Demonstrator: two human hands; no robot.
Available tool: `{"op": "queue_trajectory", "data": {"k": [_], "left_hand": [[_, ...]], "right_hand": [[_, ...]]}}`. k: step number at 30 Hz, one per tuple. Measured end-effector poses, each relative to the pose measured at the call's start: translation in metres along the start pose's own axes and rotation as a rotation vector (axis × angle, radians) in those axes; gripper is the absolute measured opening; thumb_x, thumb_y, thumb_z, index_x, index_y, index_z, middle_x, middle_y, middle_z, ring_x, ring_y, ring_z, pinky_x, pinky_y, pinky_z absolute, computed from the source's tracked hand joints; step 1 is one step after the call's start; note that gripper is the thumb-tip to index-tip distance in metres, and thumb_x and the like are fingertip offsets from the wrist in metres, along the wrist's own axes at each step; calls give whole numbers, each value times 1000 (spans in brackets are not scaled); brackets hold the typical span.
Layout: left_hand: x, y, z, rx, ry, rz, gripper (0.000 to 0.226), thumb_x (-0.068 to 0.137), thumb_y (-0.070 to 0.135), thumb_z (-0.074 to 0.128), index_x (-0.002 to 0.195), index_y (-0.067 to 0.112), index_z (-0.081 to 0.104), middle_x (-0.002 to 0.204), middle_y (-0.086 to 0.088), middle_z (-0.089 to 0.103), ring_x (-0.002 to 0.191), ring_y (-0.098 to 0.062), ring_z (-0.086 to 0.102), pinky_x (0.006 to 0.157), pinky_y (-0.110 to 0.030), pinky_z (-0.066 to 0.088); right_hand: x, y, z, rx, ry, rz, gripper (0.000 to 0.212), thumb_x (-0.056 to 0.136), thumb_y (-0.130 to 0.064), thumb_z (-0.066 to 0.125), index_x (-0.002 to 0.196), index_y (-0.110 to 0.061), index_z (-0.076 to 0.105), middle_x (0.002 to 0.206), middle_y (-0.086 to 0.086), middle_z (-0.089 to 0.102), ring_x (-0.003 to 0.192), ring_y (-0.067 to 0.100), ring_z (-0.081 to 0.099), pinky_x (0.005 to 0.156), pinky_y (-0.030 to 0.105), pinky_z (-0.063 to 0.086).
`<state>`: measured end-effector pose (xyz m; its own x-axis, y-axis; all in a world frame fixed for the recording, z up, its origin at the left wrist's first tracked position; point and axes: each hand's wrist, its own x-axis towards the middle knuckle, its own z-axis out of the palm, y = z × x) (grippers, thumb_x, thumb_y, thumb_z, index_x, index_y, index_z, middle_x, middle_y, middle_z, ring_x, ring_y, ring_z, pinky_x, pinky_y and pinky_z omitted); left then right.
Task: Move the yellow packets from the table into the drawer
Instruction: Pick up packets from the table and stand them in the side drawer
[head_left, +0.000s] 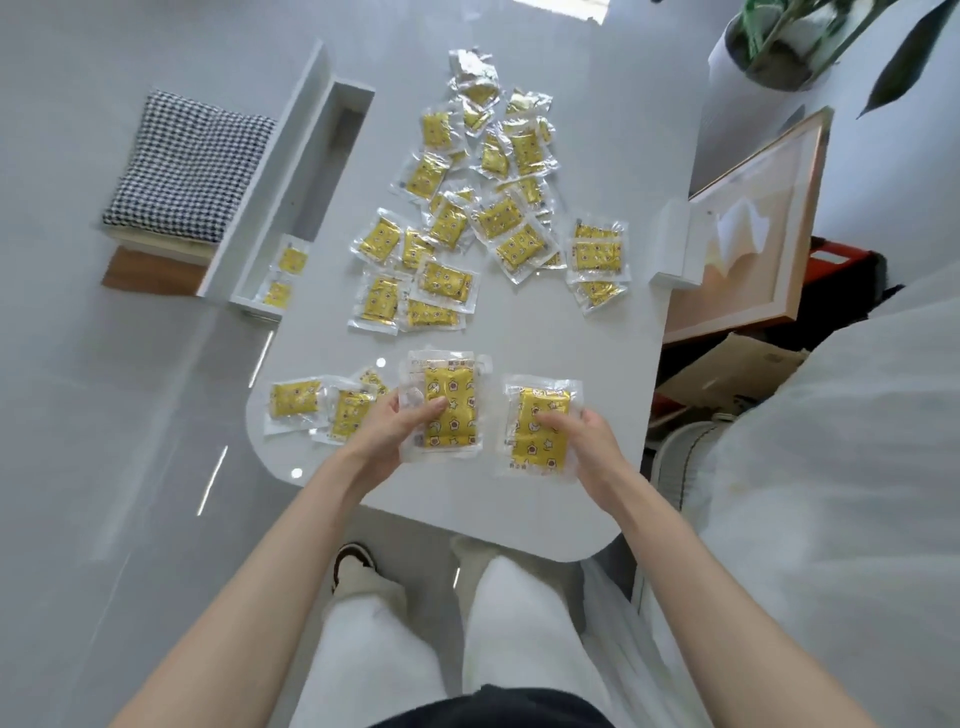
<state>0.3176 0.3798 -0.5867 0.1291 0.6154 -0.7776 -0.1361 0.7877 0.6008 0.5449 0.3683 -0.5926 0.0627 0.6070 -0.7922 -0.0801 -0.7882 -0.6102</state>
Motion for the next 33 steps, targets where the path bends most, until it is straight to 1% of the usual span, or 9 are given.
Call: {"op": "queue_trajectory", "data": {"k": [5, 9, 13, 15, 19, 24, 29, 30, 33], "left_hand": [[-58, 2, -58, -6, 105, 51, 37, 82, 14, 71, 115, 1, 60, 114, -16, 68, 110, -28, 63, 104, -47, 43], [-96, 0, -118, -15, 126, 93, 28, 83, 11, 68, 109, 2, 64, 110, -16, 69, 104, -28, 66, 99, -46, 47], [-132, 0, -192, -40, 140, 158, 16, 87, 5, 64, 103, 4, 64, 96, -11, 71, 76, -14, 72, 70, -28, 59], [-148, -1, -227, -35, 165, 156, 10, 86, 4, 64, 96, 6, 64, 88, -7, 71, 69, -12, 71, 60, -26, 58], [-182, 2, -299, -1, 186, 157, 9, 85, 7, 66, 94, 7, 64, 88, -7, 71, 75, -16, 69, 68, -30, 59], [-201, 24, -376, -15, 199, 161, 13, 84, 8, 67, 97, 7, 65, 93, -11, 71, 84, -24, 69, 80, -40, 55], [-188, 68, -424, -4, 200, 196, 12, 84, 5, 67, 96, 4, 65, 74, -1, 74, 67, -14, 71, 58, -26, 57], [-183, 79, -431, 8, 193, 201, 11, 85, 6, 66, 95, 4, 64, 75, -1, 74, 69, -14, 71, 60, -26, 57], [-162, 113, -451, 52, 173, 203, 15, 84, 9, 68, 98, 5, 65, 92, -9, 72, 88, -25, 68, 83, -39, 55]], "right_hand": [[-44, -7, 59, -63, -27, -15, 10, 85, -7, 65, 94, -11, 65, 88, 8, 70, 78, 26, 67, 80, 44, 55], [-69, 2, 117, -123, -43, -49, 16, 86, -8, 64, 102, -10, 63, 95, 11, 70, 86, 30, 68, 85, 49, 56], [-95, 16, 193, -227, -63, -146, 30, 87, -7, 65, 116, -8, 59, 102, 9, 70, 87, 22, 69, 73, 33, 59], [-107, 25, 230, -255, -61, -164, 31, 85, -7, 66, 115, -8, 59, 107, 11, 69, 93, 24, 68, 82, 39, 57], [-124, 37, 304, -182, -20, -129, 25, 85, -7, 67, 108, -7, 57, 102, 13, 69, 83, 23, 67, 75, 38, 57], [-132, 32, 379, -112, 3, -117, 22, 85, -10, 67, 106, -7, 60, 102, 12, 69, 92, 28, 67, 87, 46, 55], [-117, 11, 432, -82, 40, -91, 21, 85, -13, 68, 105, -10, 59, 102, 9, 68, 96, 27, 66, 89, 44, 54], [-112, 6, 440, -69, 49, -87, 22, 86, -12, 67, 106, -11, 58, 103, 9, 68, 96, 27, 66, 87, 43, 55], [-92, -10, 468, -13, 66, -66, 22, 88, -10, 65, 108, -10, 56, 100, 9, 67, 91, 27, 67, 72, 37, 56]]}}
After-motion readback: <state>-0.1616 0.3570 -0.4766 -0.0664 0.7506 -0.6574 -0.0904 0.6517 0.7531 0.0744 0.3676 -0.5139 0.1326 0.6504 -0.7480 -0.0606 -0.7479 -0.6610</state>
